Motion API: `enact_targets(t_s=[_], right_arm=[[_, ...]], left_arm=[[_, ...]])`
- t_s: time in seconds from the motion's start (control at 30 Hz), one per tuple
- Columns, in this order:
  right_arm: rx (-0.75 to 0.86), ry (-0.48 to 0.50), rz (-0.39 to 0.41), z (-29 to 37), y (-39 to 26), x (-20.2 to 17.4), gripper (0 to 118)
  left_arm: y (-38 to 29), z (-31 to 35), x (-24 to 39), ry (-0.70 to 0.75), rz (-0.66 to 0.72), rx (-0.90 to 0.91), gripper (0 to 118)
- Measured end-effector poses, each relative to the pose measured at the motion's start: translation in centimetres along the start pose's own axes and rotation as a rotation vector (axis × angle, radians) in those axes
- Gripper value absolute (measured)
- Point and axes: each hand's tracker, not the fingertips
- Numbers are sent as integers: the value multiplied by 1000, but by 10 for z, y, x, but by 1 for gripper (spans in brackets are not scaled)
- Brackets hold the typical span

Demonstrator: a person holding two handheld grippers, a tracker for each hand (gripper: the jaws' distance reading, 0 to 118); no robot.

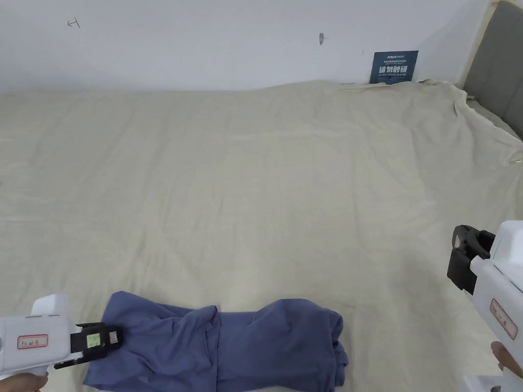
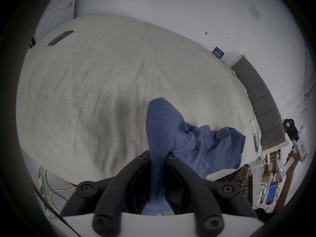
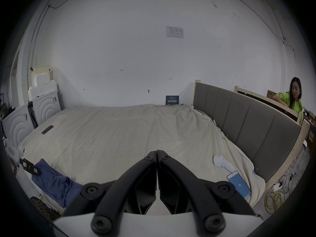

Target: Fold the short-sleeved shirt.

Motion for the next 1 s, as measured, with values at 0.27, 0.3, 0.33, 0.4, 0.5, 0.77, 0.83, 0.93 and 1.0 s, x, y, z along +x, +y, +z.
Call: enact_targets(t_s=[0.27, 0.3, 0.33, 0.4, 0.5, 0.77, 0.83, 0.93, 1.0], right_arm=[[8, 9, -12, 3, 0, 1, 0], [9, 9, -14, 3, 0, 2, 0], [10, 8, -16, 4, 0, 2, 0], [11, -3, -8, 5, 0, 3, 0], [14, -6, -23, 9, 0, 4, 0], [10, -25, -25, 15, -2, 10, 0], [6, -30, -30, 16, -3, 12, 0], [-1, -40, -35, 17, -6, 16, 0], [-5, -45, -36, 17, -7, 17, 0]], left_arm=[[13, -10, 106, -212, -65, -27, 11], [14, -15, 120, -233, -83, -39, 11], [14, -22, 134, -248, -96, -53, 11], [16, -43, 154, -258, -129, -80, 11], [11, -70, 192, -265, -200, -136, 11], [-22, -150, 264, -187, -323, -262, 11], [-33, -167, 274, -145, -359, -272, 11], [-46, -189, 282, -120, -369, -284, 12], [-53, -199, 285, -81, -380, -282, 13]])
